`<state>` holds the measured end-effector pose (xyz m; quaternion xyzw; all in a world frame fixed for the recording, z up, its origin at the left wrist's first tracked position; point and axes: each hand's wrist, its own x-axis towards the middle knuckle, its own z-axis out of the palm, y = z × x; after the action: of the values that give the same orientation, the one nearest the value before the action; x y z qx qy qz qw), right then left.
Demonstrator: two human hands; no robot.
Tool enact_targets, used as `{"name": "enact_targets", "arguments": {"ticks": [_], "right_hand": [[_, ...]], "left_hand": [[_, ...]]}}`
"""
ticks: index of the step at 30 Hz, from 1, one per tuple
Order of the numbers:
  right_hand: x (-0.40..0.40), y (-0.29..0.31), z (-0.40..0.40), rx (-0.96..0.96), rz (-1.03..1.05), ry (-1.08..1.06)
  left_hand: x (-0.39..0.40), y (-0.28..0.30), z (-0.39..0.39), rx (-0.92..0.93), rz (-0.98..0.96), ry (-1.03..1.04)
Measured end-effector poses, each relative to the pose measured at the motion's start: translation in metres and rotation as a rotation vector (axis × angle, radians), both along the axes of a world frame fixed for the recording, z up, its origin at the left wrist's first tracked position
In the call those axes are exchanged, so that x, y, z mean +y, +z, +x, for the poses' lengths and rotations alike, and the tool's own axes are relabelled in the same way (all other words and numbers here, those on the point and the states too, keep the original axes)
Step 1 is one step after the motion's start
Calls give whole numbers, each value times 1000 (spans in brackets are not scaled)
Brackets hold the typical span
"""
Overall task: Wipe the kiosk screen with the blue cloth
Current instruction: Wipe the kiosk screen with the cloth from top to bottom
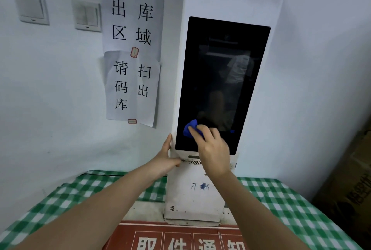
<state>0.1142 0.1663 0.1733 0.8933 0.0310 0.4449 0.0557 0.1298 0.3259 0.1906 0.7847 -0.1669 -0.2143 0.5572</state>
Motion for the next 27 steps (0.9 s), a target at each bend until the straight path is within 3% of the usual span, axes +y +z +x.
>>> {"name": "enact_targets", "arguments": {"ticks": [3,8,16,23,27], "right_hand": [[5,-10,3,20,-42,24],[11,-33,-3,220,-212,86],[3,-2,3,-45,-19,1],[15,-31,-3,171,-135,78],[11,-17,-4,122,-112,66]], "left_hand": [[-1,-2,1,-15,8,5],[1,-2,1,-19,44,12],[0,1,1,-3,14,-5],[2,-1,3,-21,68,14],[0,0,-2,-25,67,13]]}}
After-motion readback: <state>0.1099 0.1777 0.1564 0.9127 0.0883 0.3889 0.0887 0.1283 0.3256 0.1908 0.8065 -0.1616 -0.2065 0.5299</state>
